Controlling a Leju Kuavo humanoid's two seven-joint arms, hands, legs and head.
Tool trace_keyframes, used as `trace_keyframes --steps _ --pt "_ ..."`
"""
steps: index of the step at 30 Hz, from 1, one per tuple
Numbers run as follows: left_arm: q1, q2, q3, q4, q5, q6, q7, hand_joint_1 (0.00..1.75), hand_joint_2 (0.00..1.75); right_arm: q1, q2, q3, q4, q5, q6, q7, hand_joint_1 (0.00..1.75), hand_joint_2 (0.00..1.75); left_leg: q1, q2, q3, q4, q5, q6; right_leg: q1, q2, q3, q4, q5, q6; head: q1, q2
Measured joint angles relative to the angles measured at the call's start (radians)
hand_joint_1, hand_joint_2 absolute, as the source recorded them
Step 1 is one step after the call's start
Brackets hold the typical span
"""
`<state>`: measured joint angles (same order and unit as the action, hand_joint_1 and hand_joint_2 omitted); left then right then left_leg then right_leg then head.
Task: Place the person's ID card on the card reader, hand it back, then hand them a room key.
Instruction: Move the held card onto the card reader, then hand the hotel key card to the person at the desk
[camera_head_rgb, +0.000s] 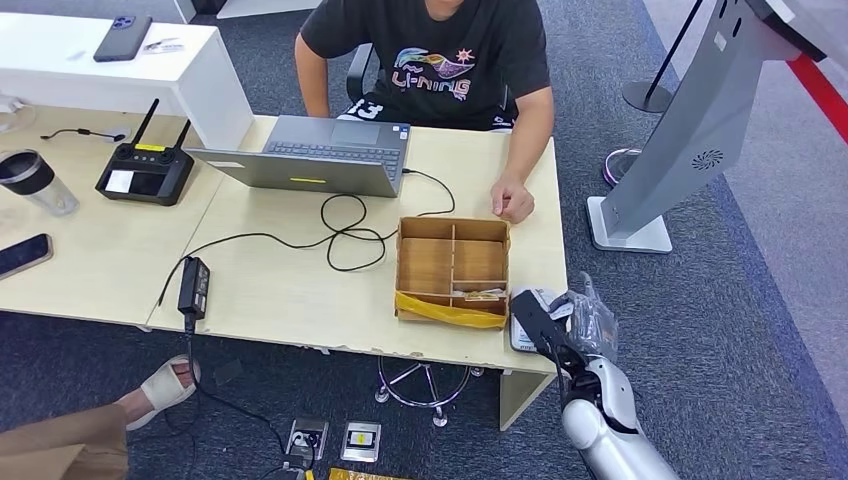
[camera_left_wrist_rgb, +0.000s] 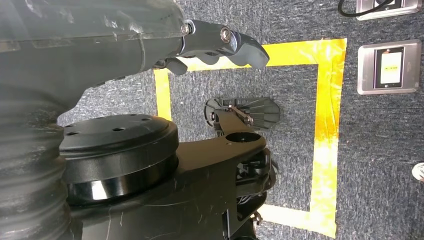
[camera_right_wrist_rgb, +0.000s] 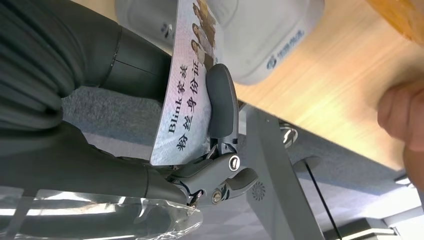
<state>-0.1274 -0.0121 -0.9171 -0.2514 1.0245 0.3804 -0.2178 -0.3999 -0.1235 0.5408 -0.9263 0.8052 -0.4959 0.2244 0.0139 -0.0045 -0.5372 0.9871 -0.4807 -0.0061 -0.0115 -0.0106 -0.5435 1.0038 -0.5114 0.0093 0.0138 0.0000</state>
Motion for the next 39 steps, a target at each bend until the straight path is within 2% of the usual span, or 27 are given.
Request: trace_keyframes --steps 12,20,25,31,39 --pt "-0.001 0.004 0.000 0.000 -0.004 0.003 0.004 0.00 1.75 -0.081 -0.039 -0.008 -0.220 0.058 -0.002 0.005 1.75 1.75 0.000 0.001 0.000 0.000 0.000 0.000 0.000 0.001 -0.001 0.000 0.000 0.001 0.000 0.000" --pt "-0.013 0.001 -0.004 0.000 -0.021 -0.001 0.034 0.00 1.75 -0.215 -0.032 0.001 -0.286 0.088 0.086 -0.015 1.75 1.75 0.000 0.000 -0.001 0.000 0.000 0.000 0.000 0.000 0.000 0.000 0.001 0.001 0.000 0.000" --pt "-0.025 -0.008 -0.009 0.000 -0.030 -0.005 0.036 0.00 1.75 -0.346 -0.003 0.026 -0.233 0.112 0.159 -0.009 1.75 1.75 0.000 0.000 -0.001 0.000 0.001 0.000 0.000 0.000 -0.001 0.001 0.001 0.001 0.000 0.000" --pt "-0.034 -0.011 -0.022 0.000 -0.040 -0.014 0.036 0.00 1.75 -0.487 0.036 0.074 -0.076 0.131 0.202 0.015 1.75 1.75 0.000 -0.001 -0.002 0.000 0.001 0.000 0.000 -0.001 -0.001 0.001 0.001 0.001 0.000 0.000" --pt "-0.033 -0.009 -0.024 0.000 -0.024 -0.015 0.032 0.00 1.75 -0.565 0.072 0.125 0.141 0.147 0.248 0.072 1.75 1.75 0.000 -0.004 -0.002 0.000 0.001 0.000 0.000 -0.003 -0.001 0.000 0.001 0.001 0.000 0.000"
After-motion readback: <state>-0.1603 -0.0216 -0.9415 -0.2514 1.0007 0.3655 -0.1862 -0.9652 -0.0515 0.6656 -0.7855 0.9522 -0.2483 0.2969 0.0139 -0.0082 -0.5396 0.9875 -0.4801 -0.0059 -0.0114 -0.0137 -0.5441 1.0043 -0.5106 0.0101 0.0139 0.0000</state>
